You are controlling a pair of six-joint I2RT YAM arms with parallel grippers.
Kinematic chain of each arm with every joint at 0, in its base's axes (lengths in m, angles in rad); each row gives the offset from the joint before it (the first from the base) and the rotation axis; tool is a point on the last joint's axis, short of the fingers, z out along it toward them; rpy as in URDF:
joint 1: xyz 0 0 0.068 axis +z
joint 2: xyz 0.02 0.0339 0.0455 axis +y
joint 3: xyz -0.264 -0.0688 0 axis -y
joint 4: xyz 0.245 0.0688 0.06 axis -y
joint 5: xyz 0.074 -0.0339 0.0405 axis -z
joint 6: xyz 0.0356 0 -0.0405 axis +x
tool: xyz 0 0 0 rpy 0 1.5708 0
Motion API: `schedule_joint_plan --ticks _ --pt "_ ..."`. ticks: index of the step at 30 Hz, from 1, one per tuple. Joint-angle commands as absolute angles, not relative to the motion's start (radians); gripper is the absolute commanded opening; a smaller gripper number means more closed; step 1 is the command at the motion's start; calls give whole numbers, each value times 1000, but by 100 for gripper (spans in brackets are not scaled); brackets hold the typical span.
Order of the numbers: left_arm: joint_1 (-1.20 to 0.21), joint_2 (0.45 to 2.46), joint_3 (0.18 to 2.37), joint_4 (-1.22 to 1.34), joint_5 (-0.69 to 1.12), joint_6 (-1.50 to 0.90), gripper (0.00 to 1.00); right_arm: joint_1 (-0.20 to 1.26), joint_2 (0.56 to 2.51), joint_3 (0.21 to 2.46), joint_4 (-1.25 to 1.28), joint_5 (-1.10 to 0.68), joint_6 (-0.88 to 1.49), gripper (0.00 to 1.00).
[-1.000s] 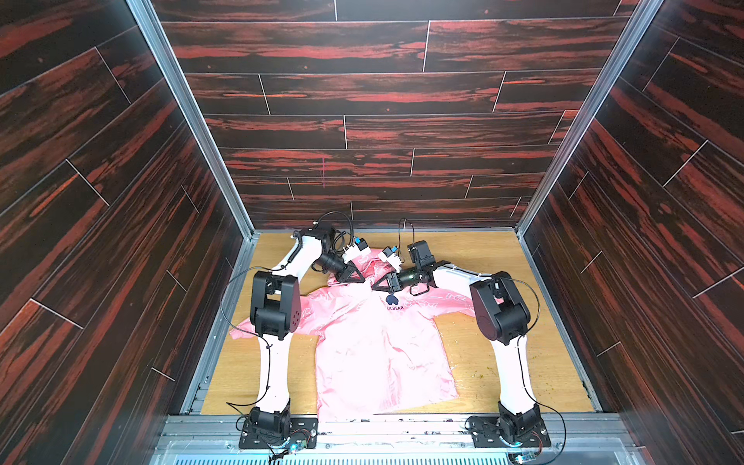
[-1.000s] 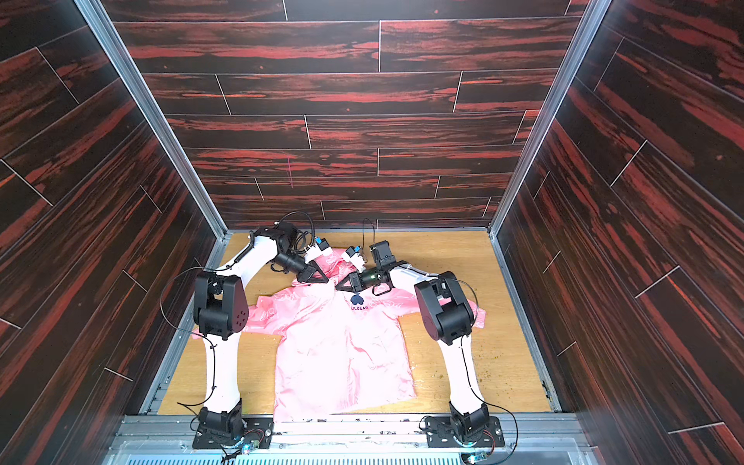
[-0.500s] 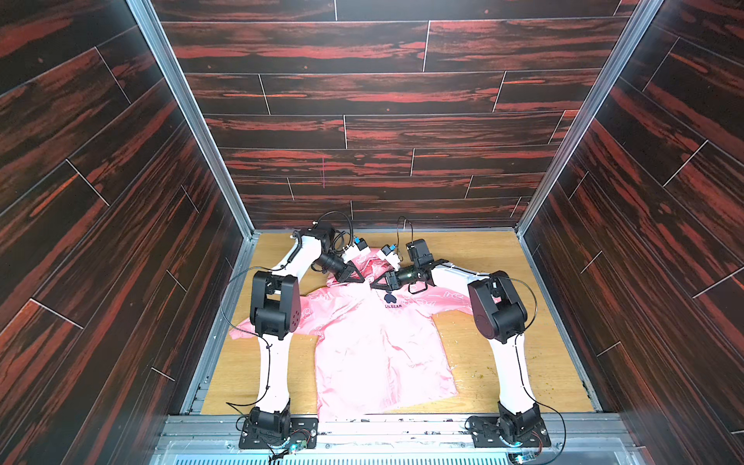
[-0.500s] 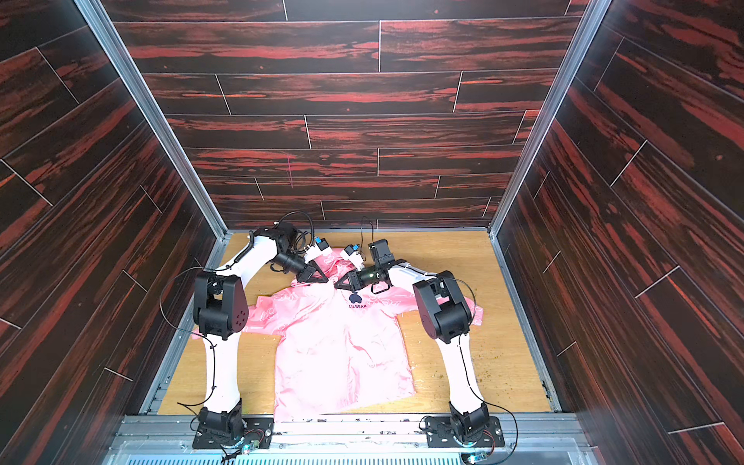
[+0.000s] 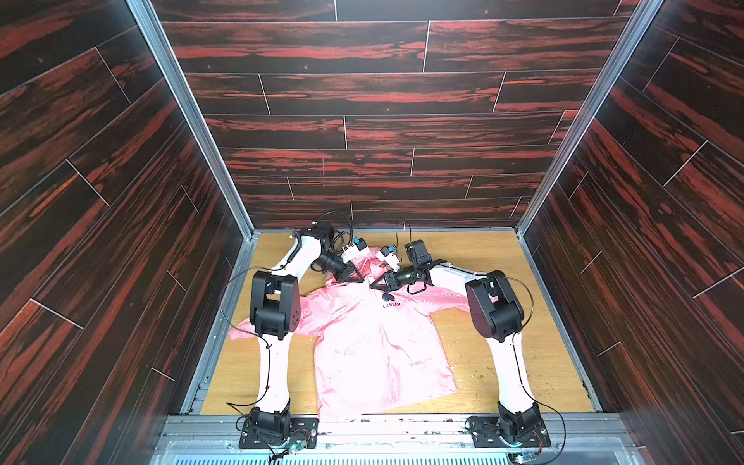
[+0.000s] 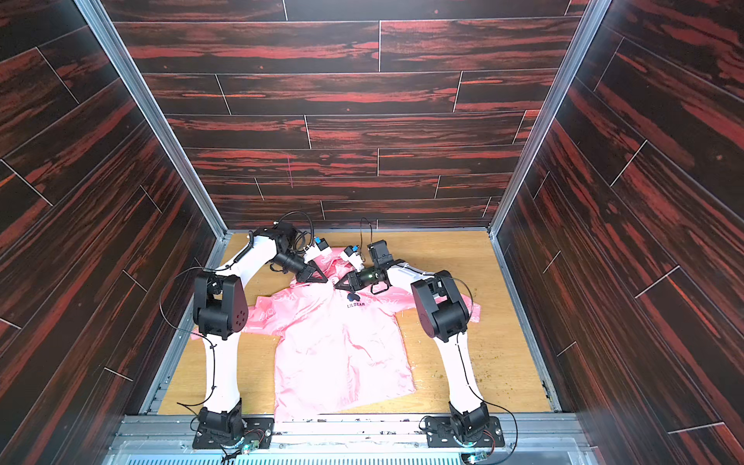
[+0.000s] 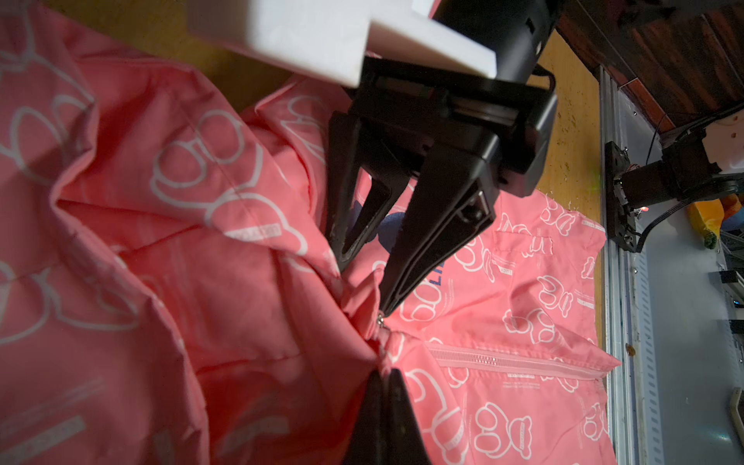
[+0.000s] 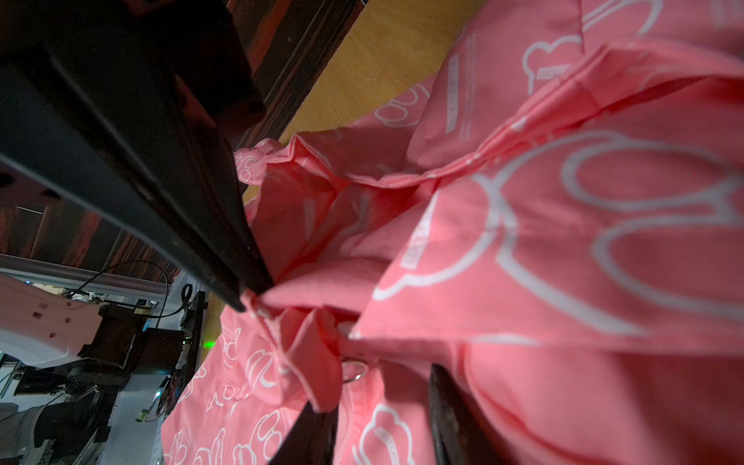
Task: Unzip the jacket
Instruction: Unzip the zipper on the jacket.
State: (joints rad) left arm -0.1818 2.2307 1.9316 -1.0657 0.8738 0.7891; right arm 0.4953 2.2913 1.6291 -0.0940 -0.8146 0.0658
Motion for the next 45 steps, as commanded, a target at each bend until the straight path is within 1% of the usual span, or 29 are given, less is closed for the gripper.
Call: schedule_joint_plan --ticks 1,6,11,17,19,20,22,23,24,25,29,36,39,45 --pt "-190 2173 1931 -1094 911 809 0 521 2330 1665 -127 -798 35 38" --pt "-189 2172 1931 -1095 909 809 0 538 2328 1700 -180 -770 1 36" --pt "-190 2172 1931 -1095 909 809 0 545 2293 1680 -180 -735 -14 37" --pt "-189 2173 1933 -1097 918 811 0 563 2241 1651 -175 -673 -40 45" --pt "-190 2174 1931 -1095 921 810 0 573 2236 1654 -169 -660 -40 46" --pt "-190 2174 1932 -1094 923 810 0 578 2236 1659 -168 -655 -41 44" --pt "-190 2174 1933 -1088 925 804 0 585 2234 1661 -159 -630 -29 26" --pt "-190 2174 1934 -1085 925 802 0 586 2230 1657 -152 -627 -20 19" --pt "-191 2172 1934 -1081 924 799 0 588 2223 1647 -141 -621 -10 15" --pt "-189 2171 1934 -1077 921 796 0 588 2214 1634 -132 -620 -1 12" --pt "-189 2163 1927 -1053 888 777 0 589 2154 1564 -116 -584 19 6" --pt "-183 2113 1840 -907 842 700 0 586 2045 1457 -144 -530 25 0" --pt "-184 2093 1804 -844 827 667 0 585 2024 1449 -175 -515 26 0" --pt "-183 2082 1790 -810 822 641 0 587 2010 1452 -231 -485 22 0"
